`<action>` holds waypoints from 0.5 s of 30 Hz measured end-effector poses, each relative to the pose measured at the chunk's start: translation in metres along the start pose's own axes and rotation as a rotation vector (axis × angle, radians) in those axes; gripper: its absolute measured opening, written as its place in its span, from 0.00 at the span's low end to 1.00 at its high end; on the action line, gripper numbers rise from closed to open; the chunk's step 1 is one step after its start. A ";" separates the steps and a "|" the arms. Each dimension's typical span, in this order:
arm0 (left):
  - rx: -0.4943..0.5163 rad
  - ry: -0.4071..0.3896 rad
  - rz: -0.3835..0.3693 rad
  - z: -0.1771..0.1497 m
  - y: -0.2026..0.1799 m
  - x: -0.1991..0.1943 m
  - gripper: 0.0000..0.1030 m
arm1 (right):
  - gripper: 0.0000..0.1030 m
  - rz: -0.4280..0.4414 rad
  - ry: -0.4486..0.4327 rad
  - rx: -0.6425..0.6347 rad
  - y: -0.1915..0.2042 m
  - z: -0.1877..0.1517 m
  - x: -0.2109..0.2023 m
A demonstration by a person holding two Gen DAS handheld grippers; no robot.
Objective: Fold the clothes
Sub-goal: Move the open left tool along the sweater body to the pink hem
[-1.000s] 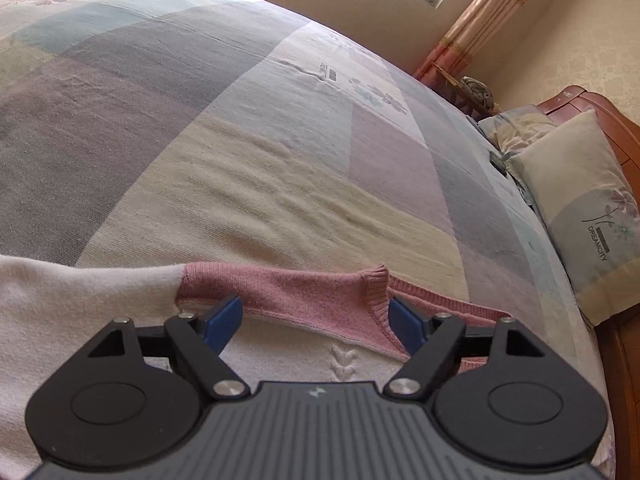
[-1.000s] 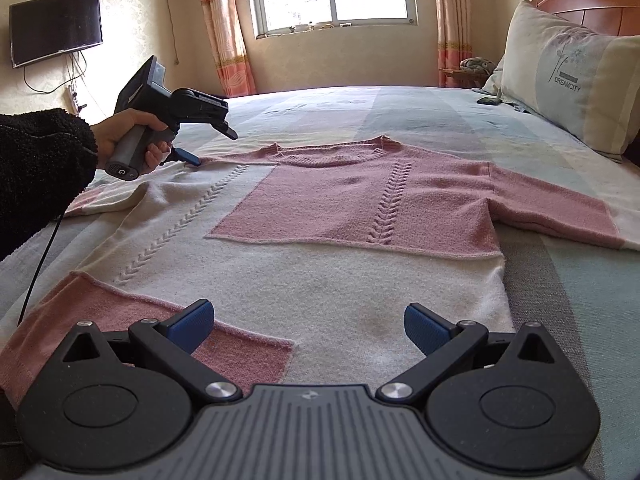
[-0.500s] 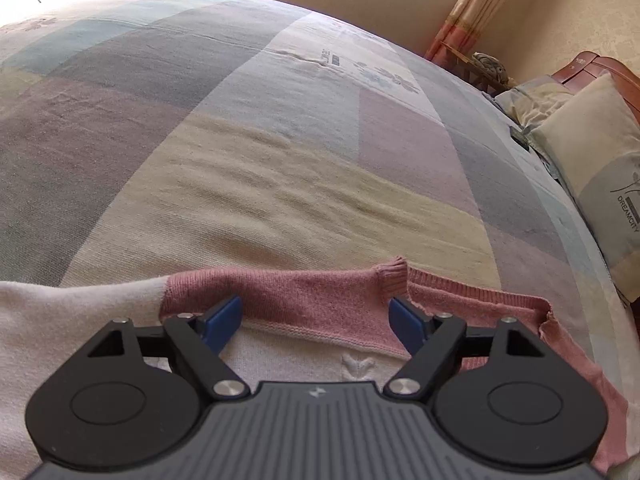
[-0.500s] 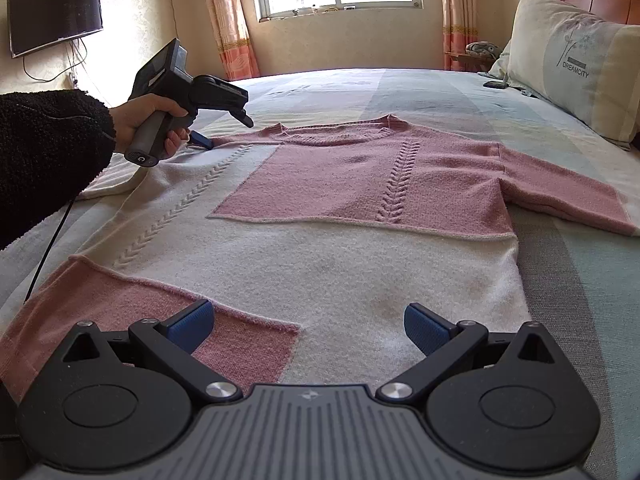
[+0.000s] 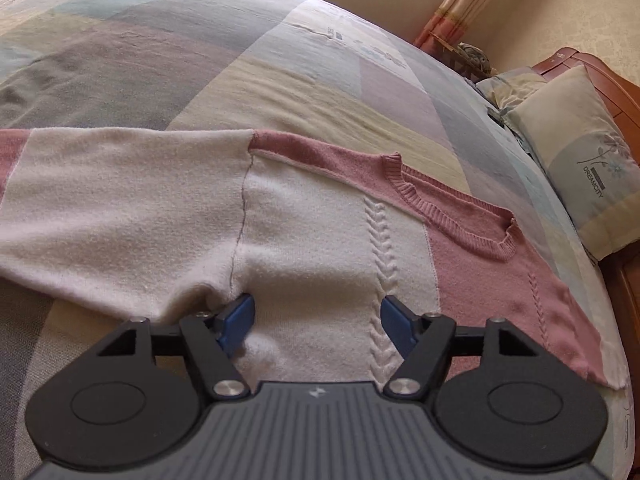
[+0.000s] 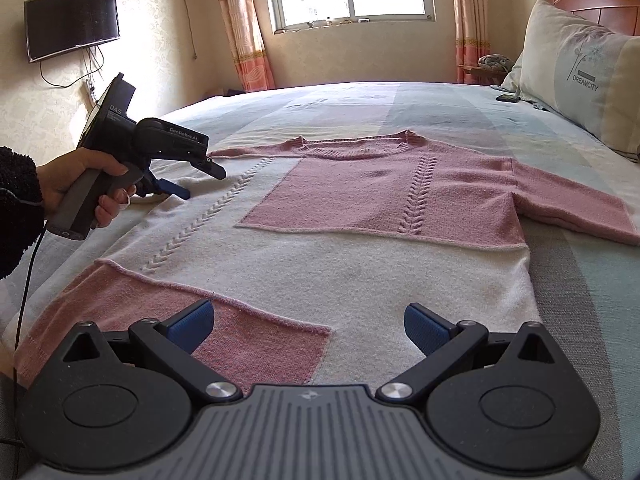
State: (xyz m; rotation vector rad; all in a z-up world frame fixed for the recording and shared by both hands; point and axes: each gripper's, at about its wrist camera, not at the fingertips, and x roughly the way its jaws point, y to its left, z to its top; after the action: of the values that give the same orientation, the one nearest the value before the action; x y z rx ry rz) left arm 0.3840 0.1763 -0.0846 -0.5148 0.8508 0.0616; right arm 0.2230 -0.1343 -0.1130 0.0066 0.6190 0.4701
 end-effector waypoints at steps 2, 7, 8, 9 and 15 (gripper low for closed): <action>0.028 -0.013 -0.020 -0.002 -0.009 -0.016 0.70 | 1.00 -0.001 -0.002 -0.007 0.001 0.000 0.000; 0.127 -0.017 -0.060 -0.018 -0.029 -0.022 0.75 | 1.00 0.000 0.014 -0.014 0.004 -0.002 0.001; 0.122 -0.017 -0.033 -0.021 -0.026 -0.016 0.75 | 1.00 0.002 0.015 -0.018 0.006 -0.002 0.000; 0.116 -0.018 -0.001 -0.023 -0.022 -0.009 0.75 | 1.00 0.002 0.015 -0.024 0.007 -0.003 0.000; 0.191 0.001 0.070 -0.045 -0.010 -0.012 0.70 | 1.00 -0.015 0.013 -0.057 0.011 -0.004 -0.003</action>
State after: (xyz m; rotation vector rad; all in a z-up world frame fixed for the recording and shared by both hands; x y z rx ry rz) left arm 0.3468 0.1487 -0.0959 -0.3057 0.8662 0.0437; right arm 0.2145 -0.1264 -0.1128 -0.0548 0.6184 0.4735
